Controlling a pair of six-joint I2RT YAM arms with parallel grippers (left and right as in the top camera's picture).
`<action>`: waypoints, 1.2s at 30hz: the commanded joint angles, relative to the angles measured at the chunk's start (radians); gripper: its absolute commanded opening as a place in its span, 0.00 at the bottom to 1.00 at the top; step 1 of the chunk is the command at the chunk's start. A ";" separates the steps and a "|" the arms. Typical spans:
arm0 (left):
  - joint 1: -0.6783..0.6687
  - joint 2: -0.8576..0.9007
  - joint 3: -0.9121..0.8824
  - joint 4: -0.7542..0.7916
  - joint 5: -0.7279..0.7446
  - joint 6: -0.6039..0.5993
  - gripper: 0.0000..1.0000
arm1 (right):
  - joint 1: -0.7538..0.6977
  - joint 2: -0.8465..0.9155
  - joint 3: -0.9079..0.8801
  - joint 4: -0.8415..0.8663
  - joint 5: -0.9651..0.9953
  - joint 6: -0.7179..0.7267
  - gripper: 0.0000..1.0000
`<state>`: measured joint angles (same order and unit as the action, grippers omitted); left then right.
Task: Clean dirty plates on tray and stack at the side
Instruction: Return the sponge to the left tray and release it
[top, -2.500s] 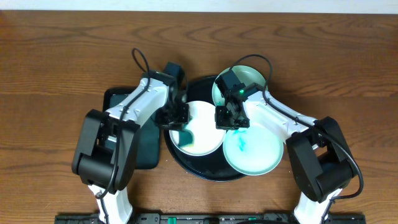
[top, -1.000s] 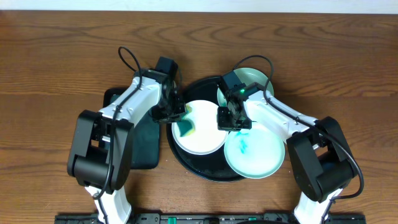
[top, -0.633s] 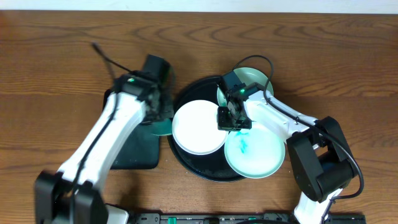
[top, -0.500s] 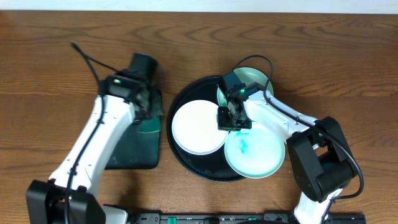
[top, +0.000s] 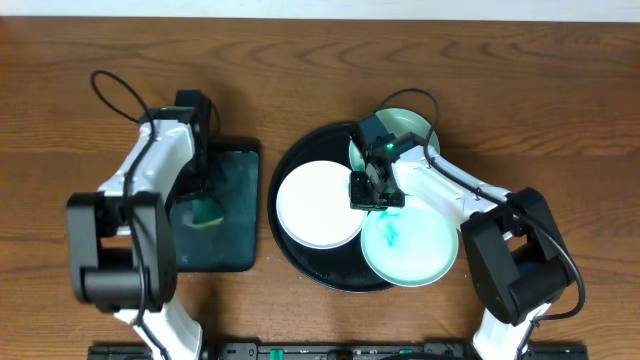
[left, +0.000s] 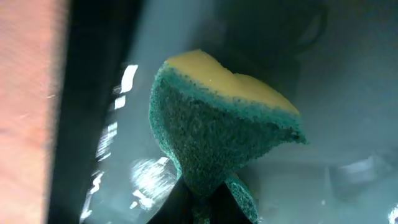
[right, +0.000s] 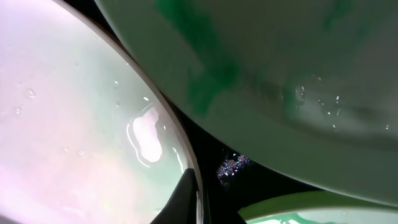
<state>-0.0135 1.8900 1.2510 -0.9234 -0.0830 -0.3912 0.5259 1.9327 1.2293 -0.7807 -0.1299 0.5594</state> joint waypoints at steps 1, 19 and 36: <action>0.000 0.014 -0.003 0.013 0.050 0.032 0.08 | -0.008 0.025 -0.018 -0.008 0.043 0.012 0.01; -0.006 -0.515 0.003 -0.138 0.172 0.035 0.79 | -0.008 0.012 -0.018 0.032 0.024 -0.027 0.01; -0.006 -0.668 0.003 -0.225 0.188 0.036 0.80 | -0.118 -0.305 -0.014 -0.130 -0.083 0.029 0.01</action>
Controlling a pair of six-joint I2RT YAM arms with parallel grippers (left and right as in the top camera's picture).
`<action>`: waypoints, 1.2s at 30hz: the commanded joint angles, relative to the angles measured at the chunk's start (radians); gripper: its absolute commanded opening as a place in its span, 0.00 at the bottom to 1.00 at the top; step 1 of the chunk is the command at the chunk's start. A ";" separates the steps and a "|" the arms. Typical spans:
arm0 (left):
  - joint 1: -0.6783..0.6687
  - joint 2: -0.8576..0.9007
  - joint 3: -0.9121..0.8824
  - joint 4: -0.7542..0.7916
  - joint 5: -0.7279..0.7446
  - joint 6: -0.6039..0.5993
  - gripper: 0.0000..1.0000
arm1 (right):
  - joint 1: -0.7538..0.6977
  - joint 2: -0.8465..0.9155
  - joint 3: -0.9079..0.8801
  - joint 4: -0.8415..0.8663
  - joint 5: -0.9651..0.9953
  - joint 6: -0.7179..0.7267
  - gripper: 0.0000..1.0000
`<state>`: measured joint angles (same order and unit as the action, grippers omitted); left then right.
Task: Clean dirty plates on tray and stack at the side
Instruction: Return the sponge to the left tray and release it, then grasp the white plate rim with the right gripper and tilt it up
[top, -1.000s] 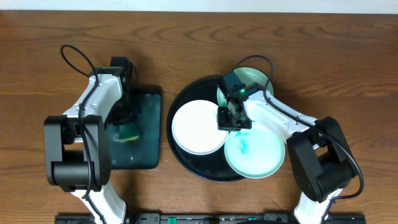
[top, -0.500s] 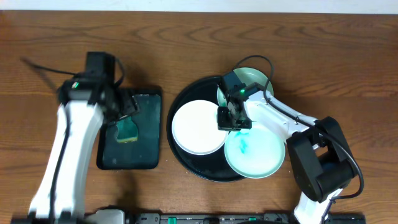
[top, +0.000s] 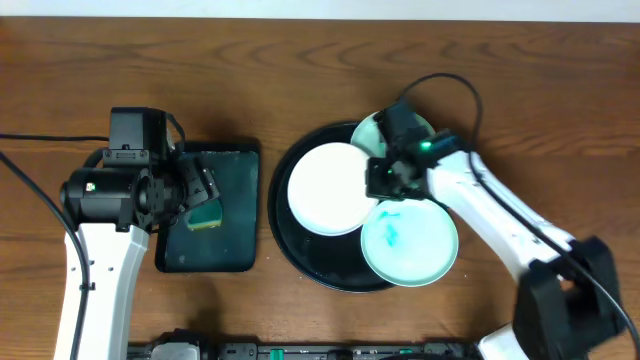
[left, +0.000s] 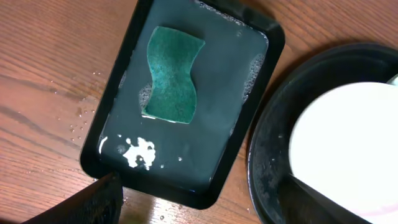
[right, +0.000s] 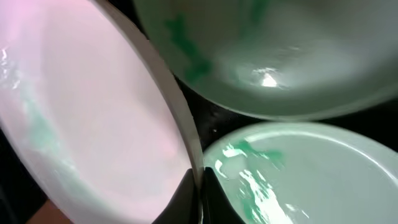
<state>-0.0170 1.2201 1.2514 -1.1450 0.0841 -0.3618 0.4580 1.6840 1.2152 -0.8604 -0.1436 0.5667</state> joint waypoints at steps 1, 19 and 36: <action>-0.002 0.002 0.003 -0.003 0.027 0.006 0.80 | -0.067 -0.066 0.000 -0.075 -0.111 0.007 0.01; -0.002 0.002 0.003 -0.023 0.046 0.007 0.80 | -0.142 -0.076 0.000 0.049 -0.312 -0.274 0.01; -0.002 0.002 0.003 -0.021 0.039 0.010 0.80 | -0.010 -0.208 0.000 0.094 0.235 -0.392 0.01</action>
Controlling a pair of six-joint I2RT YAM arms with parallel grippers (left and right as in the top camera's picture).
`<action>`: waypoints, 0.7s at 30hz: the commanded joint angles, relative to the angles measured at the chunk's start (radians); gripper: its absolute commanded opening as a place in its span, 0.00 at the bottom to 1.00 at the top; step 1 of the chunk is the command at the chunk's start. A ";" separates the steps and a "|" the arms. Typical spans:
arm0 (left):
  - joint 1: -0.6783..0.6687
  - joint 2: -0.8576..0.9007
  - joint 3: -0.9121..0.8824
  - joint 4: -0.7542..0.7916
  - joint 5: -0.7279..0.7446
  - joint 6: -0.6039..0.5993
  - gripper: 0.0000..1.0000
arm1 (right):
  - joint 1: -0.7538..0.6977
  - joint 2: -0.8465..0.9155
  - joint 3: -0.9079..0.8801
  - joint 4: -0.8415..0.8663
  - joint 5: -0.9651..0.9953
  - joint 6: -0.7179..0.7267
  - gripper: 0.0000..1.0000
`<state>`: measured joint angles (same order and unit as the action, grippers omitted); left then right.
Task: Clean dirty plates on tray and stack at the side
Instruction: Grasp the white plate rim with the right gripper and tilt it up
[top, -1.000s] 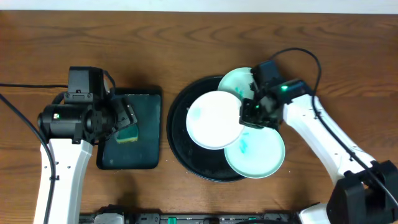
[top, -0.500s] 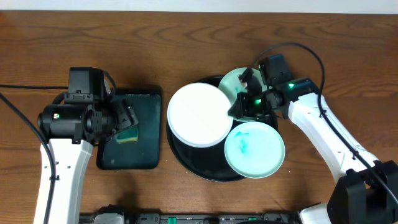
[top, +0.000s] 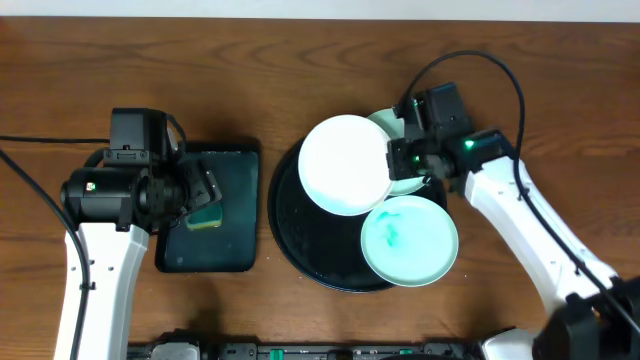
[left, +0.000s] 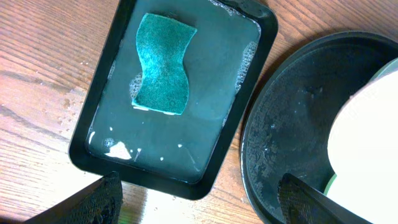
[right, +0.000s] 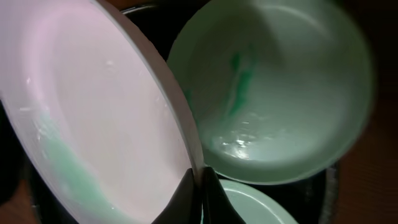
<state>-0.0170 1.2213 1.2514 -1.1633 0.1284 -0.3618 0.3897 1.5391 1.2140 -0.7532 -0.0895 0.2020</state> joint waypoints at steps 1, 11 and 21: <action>-0.002 0.001 0.003 -0.002 -0.005 0.010 0.80 | 0.084 -0.076 0.002 -0.024 0.233 -0.027 0.01; -0.002 0.002 0.003 -0.002 -0.006 0.010 0.80 | 0.333 -0.099 0.002 -0.066 0.789 -0.074 0.01; -0.002 0.002 0.003 -0.002 -0.009 0.010 0.80 | 0.578 -0.099 0.002 -0.038 1.241 -0.259 0.01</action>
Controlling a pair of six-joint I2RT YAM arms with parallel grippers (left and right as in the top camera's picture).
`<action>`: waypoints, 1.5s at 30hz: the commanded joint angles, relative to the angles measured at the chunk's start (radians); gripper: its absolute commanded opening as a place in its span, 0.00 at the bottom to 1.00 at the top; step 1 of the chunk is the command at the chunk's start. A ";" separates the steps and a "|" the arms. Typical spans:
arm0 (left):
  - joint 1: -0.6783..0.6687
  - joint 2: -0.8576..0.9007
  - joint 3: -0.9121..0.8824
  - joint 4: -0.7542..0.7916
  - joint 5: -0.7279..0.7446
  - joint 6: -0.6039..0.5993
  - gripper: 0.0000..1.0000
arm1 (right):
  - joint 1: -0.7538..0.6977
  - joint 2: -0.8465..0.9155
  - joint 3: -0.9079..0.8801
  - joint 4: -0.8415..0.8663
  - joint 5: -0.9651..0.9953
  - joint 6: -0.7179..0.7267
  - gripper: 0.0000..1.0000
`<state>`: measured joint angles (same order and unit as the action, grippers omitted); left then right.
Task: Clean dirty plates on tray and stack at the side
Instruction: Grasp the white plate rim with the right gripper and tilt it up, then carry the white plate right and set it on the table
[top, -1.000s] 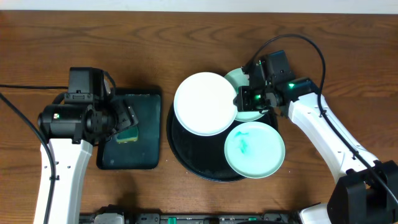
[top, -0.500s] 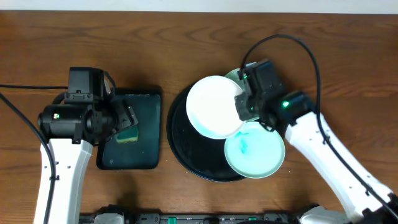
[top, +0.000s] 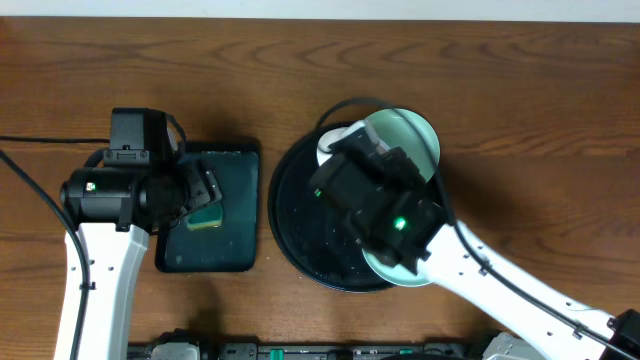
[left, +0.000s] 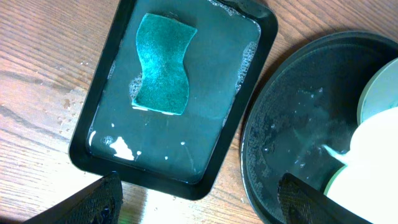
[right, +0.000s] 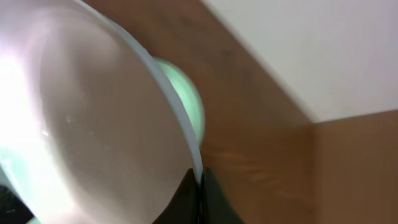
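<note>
My right gripper (right: 199, 180) is shut on the rim of the white plate (right: 87, 124), held tilted steeply and high above the round black tray (top: 300, 225). In the overhead view only an edge of the white plate (top: 335, 140) shows past the raised arm. The green bowl (top: 408, 135) sits at the tray's far side. The green plate (top: 385, 272) is mostly hidden under the arm. My left gripper (left: 200, 180) hangs open and empty above the near rim of the rectangular tray (left: 261, 50), where the green sponge (left: 160, 65) lies in soapy water.
The right arm (top: 400, 225) rises close to the overhead camera and covers the right half of the round tray. Bare wooden table (top: 540, 120) lies to the right and at the back. A pale wall (right: 298, 43) shows in the right wrist view.
My right gripper has lifted the white plate higher and tipped it more upright, and the arm now blocks much of the tray from above. The left arm and sponge have not moved.
First my left gripper was shut on the sponge in the rectangular tray, while the right was at the white plate's rim on the round tray. Then the sponge lay released and the left gripper hung open above it. The right raised the plate off the tray, now high.
</note>
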<state>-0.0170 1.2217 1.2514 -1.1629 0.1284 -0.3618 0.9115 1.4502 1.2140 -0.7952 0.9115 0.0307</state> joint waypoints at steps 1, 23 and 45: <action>-0.002 0.002 0.003 -0.002 -0.009 0.010 0.80 | 0.079 -0.010 0.002 0.006 0.278 -0.105 0.01; -0.002 0.002 0.003 -0.002 -0.009 0.010 0.80 | 0.255 -0.010 0.002 0.074 0.539 -0.280 0.01; -0.002 0.002 0.002 -0.003 -0.009 0.010 0.80 | -0.093 -0.004 0.001 0.090 -0.505 0.309 0.01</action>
<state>-0.0170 1.2217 1.2514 -1.1641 0.1284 -0.3618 0.9176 1.4502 1.2137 -0.7128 0.6514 0.1520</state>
